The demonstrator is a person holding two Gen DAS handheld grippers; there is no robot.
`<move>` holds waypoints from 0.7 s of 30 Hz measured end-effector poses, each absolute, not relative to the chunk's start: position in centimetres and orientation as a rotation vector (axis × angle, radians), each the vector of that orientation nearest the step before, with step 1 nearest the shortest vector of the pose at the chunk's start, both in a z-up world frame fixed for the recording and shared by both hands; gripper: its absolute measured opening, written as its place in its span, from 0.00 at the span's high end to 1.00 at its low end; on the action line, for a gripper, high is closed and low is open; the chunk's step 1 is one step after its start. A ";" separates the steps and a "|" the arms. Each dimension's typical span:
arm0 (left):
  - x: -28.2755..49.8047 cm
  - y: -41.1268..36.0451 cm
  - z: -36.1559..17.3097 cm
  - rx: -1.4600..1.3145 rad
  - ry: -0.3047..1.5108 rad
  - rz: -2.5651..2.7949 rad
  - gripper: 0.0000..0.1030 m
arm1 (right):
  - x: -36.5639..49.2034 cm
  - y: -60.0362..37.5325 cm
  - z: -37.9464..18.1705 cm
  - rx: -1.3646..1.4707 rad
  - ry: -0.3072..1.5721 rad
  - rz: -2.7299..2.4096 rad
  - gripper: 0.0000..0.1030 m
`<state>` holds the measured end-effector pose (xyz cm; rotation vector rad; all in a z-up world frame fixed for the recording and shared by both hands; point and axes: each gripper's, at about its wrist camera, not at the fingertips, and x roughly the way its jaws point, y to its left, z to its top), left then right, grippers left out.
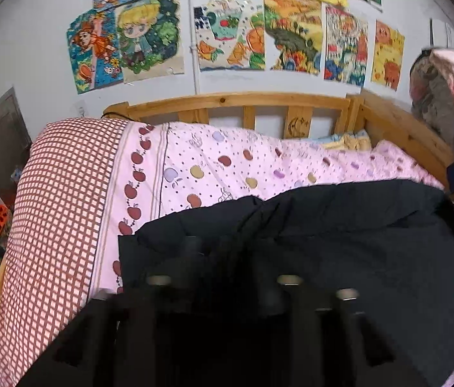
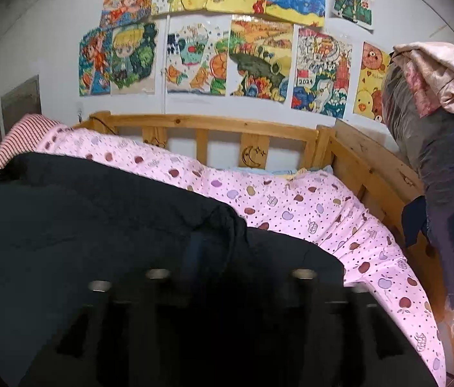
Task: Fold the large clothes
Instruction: 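Lower the fold onto the jacket and open both grippers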
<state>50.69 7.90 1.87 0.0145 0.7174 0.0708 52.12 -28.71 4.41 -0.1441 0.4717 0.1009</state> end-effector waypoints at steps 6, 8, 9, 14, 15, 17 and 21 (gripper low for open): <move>46.6 7.3 4.1 0.017 0.587 0.072 0.12 | 48.6 -29.4 5.6 -0.111 0.468 0.144 0.37; 45.2 6.8 4.2 0.011 0.581 0.027 0.12 | 47.4 -29.7 5.6 -0.091 0.473 0.164 0.30; 44.7 6.5 4.0 0.011 0.580 0.001 0.11 | 46.9 -29.7 5.6 -0.087 0.478 0.176 0.29; 43.7 3.7 1.7 0.071 0.644 -0.118 0.10 | 44.5 -29.5 4.1 -0.075 0.518 0.247 0.25; 43.7 3.3 1.3 0.086 0.649 -0.125 0.10 | 44.3 -29.5 3.7 -0.071 0.525 0.259 0.23; 44.1 2.3 0.7 0.122 0.646 -0.125 0.10 | 44.3 -29.6 2.7 -0.067 0.553 0.279 0.22; 45.8 1.5 0.2 0.127 0.638 -0.114 0.06 | 46.4 -29.6 1.3 -0.079 0.602 0.278 0.22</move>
